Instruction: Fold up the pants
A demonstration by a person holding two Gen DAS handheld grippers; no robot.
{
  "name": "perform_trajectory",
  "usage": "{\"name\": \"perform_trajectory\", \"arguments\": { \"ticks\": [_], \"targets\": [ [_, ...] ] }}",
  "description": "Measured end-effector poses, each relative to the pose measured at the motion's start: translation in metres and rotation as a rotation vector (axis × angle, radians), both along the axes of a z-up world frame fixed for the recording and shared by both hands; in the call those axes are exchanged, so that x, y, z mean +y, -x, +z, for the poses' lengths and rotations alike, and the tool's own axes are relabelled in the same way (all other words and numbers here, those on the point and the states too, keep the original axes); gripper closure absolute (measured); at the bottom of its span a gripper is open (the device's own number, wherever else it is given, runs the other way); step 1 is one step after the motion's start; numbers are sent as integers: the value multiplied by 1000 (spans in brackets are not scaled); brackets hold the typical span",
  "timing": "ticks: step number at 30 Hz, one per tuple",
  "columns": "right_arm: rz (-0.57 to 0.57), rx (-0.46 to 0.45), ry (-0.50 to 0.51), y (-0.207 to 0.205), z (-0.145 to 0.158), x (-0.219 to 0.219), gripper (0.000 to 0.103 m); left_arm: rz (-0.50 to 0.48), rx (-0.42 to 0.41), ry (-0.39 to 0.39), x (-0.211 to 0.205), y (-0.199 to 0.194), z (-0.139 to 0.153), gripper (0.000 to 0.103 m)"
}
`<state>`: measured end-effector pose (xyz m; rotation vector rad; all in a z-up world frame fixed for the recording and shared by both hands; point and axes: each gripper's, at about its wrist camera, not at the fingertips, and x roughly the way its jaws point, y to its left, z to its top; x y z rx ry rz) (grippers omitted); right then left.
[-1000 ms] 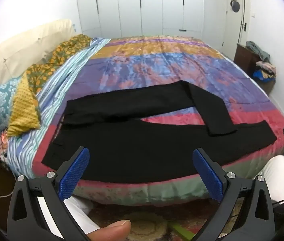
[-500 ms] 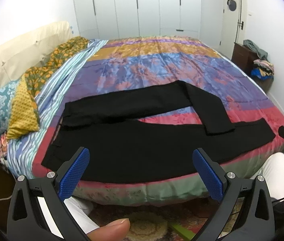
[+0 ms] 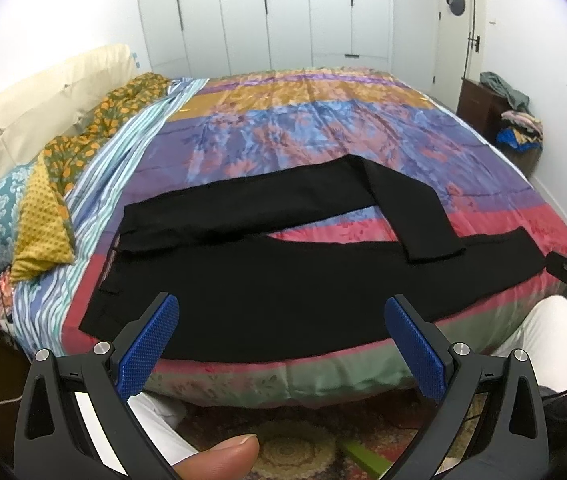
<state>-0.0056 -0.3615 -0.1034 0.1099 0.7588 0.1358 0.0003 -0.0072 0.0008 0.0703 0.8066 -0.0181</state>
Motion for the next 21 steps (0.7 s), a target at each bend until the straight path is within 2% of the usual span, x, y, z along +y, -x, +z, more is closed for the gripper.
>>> {"name": "perform_trajectory", "arguments": {
  "ticks": [21],
  "targets": [
    [15,-4,5,0,3,7,0,-20,-11,-4,-9,1,4,0]
  ]
}}
